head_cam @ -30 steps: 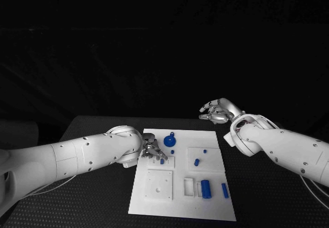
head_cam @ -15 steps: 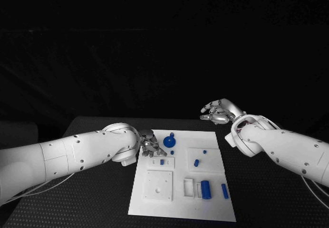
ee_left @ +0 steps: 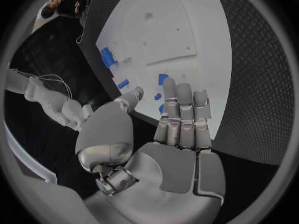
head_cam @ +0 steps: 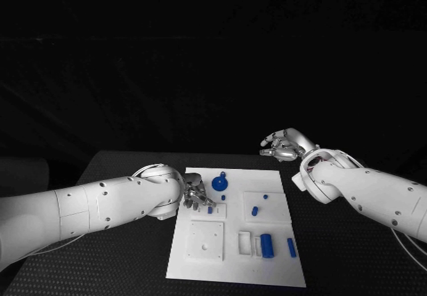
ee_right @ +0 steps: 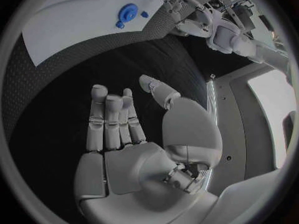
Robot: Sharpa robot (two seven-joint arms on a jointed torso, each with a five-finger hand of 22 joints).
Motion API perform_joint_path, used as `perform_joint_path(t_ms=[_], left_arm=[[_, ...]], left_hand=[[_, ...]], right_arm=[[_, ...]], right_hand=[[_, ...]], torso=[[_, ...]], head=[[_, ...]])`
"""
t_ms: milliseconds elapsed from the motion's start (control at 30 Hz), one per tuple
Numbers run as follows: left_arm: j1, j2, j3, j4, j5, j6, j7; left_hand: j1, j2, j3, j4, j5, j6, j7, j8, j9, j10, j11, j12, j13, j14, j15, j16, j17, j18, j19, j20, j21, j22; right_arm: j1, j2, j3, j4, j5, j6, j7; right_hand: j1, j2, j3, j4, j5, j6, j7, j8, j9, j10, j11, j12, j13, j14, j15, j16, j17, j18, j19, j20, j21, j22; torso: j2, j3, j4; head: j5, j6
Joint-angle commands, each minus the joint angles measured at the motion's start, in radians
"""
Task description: Assemble the parts on the task board
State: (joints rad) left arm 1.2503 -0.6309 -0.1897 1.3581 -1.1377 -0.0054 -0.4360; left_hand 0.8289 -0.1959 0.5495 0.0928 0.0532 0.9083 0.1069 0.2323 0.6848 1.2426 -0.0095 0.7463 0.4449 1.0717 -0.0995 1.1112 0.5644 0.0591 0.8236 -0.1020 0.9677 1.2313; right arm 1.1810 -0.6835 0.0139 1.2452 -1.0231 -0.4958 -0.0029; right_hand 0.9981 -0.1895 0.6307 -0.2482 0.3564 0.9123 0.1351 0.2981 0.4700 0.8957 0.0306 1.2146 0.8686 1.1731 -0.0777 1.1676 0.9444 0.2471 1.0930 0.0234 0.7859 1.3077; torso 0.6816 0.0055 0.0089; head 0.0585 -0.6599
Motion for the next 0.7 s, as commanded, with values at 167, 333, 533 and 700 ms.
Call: perform_joint_path(t_ms=[167, 333, 533, 700], left_arm=[[-0.014, 0.016, -0.007, -0.011, -0.038, 0.011, -0.009], [-0.022, 0.026, -0.011, -0.027, -0.023, 0.027, -0.006], [-0.024, 0.034, -0.012, -0.044, 0.002, 0.038, -0.001], [-0.026, 0.044, -0.014, -0.054, 0.014, 0.047, 0.004]], left_hand=[[-0.015, 0.004, 0.0, 0.055, -0.004, 0.036, -0.008, 0.002, -0.016, 0.027, -0.005, -0.021, -0.004, 0.017, 0.002, -0.011, 0.0, -0.005, 0.004, -0.089, -0.007, 0.0], [-0.001, 0.037, -0.013, 0.057, -0.003, 0.052, -0.013, 0.005, -0.023, 0.037, -0.009, -0.027, -0.002, 0.022, 0.0, -0.01, 0.003, -0.004, 0.006, -0.09, -0.006, 0.003], [0.013, 0.062, -0.027, 0.049, -0.002, 0.059, -0.015, 0.005, -0.03, 0.044, -0.011, -0.03, 0.001, 0.026, -0.002, -0.009, 0.007, -0.004, 0.006, -0.091, -0.004, 0.007], [0.038, 0.094, -0.053, 0.025, -0.001, 0.069, -0.017, 0.004, -0.043, 0.051, -0.013, -0.035, 0.009, 0.028, -0.005, -0.007, 0.014, -0.004, 0.006, -0.093, -0.004, 0.012]], right_arm=[[-0.001, 0.0, 0.0, 0.002, 0.001, 0.007, 0.007], [-0.001, 0.002, 0.0, 0.001, 0.001, 0.008, 0.007], [-0.001, 0.001, 0.0, 0.001, 0.001, 0.007, 0.007], [-0.001, 0.003, 0.0, 0.002, 0.001, 0.008, 0.007]], right_hand=[[-0.006, 0.002, -0.001, 0.006, 0.004, -0.001, 0.008, -0.007, 0.001, -0.005, 0.002, 0.005, -0.002, -0.008, 0.002, 0.006, -0.001, 0.015, -0.006, 0.002, 0.004, 0.02], [-0.006, 0.002, -0.001, 0.006, 0.005, -0.001, 0.008, -0.007, 0.001, -0.005, 0.002, 0.005, -0.002, -0.008, 0.002, 0.006, -0.002, 0.015, -0.006, 0.002, 0.004, 0.02], [-0.006, 0.002, -0.001, 0.006, 0.005, -0.001, 0.008, -0.007, 0.001, -0.005, 0.002, 0.005, -0.002, -0.008, 0.002, 0.006, -0.002, 0.015, -0.006, 0.002, 0.004, 0.02], [-0.005, 0.002, -0.001, 0.006, 0.006, -0.001, 0.008, -0.007, 0.001, -0.005, 0.002, 0.005, -0.002, -0.008, 0.002, 0.006, -0.002, 0.015, -0.006, 0.002, 0.004, 0.02]], torso=[[0.001, -0.0012, -0.0008], [0.001, -0.0017, -0.0006], [0.001, -0.0006, -0.001], [0.0, -0.0009, -0.0002]], head=[[-0.002, -0.001], [-0.004, -0.005], [-0.005, -0.005], [-0.006, -0.005]])
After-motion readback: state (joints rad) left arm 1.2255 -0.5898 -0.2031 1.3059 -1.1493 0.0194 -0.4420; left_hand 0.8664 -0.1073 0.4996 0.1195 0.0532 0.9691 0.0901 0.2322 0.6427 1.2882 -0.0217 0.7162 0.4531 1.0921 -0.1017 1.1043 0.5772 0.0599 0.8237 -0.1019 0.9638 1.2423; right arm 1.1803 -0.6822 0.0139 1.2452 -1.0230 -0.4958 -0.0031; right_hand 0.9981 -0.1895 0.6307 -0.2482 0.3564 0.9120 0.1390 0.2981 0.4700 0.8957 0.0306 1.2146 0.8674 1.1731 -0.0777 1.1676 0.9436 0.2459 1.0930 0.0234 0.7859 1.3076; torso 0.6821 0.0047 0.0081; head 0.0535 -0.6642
